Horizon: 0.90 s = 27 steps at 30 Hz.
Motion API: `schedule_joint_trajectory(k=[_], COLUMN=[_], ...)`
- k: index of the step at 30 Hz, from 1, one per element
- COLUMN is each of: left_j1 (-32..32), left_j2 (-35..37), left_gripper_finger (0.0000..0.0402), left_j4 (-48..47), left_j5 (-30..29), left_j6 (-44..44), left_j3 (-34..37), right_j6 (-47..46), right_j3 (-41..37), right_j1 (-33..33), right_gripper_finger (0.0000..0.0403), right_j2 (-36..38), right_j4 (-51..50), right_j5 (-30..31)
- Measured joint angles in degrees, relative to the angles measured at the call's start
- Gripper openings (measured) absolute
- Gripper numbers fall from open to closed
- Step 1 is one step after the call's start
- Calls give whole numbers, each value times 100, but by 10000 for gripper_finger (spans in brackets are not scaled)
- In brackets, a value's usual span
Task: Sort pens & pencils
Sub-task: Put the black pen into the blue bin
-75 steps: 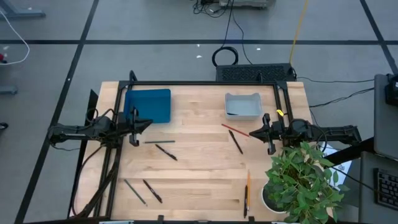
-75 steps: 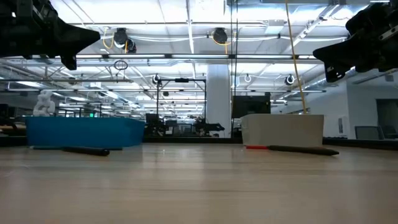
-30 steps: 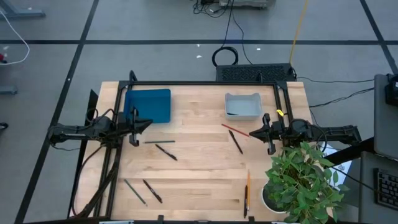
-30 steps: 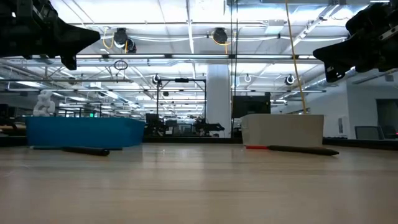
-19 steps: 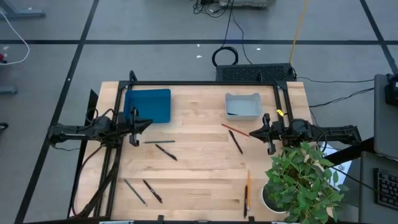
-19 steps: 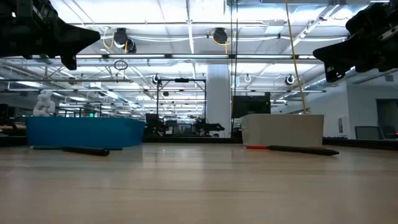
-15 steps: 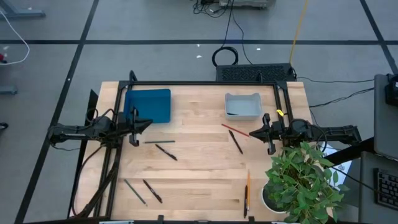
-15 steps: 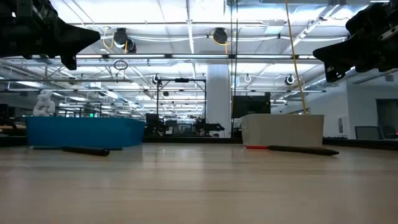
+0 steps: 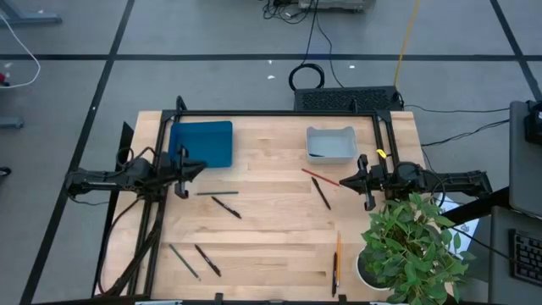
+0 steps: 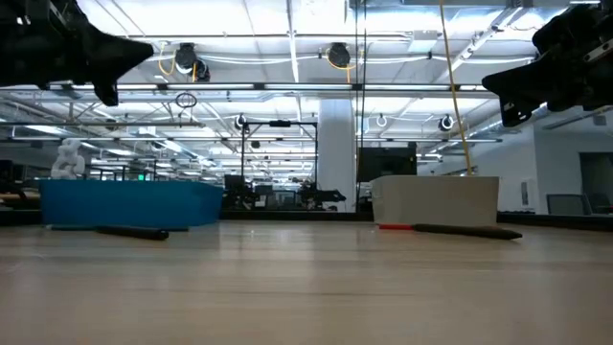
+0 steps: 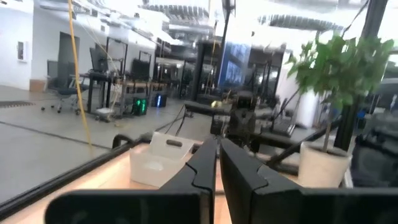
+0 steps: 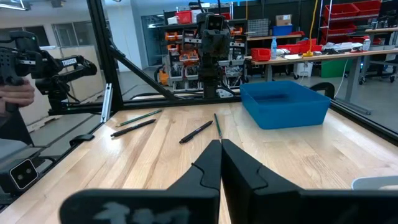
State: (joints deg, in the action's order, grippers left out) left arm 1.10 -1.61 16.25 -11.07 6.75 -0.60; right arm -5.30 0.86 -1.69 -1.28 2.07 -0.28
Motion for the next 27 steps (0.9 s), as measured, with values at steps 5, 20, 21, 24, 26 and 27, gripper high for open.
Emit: schedule_joint_trajectory(k=[5,20,21,24,26,27], left_j1=[0,155,242,577,797,892], left_j2=[-293,-4139,-4420,-5137,-5605,-5850], left_gripper_finger=[26,26,26,26,32,39], left_j4=[963,-3667,-3889,-3974,-3985,-4012], left_j5=[353,591,660,701,717,751], left_j6=[-22,-480,-425,-410,-427,-403], left_j3=[-80,-3480,-3565,-3690,-3791,-3864], right_j6=[0,0,0,0,0,0], right_j3=[0,-1,-1,0,-2,-1], right_j1=[-1,-2,0,0,0,0], right_gripper_finger=[0,0,0,0,0,0], right_j2=[-2,-2,-2,-2,-2,-2], right_j4=[0,-7,-7,-7,-9,-9], right_j5=[0,-2,-2,-2,-2,-2])
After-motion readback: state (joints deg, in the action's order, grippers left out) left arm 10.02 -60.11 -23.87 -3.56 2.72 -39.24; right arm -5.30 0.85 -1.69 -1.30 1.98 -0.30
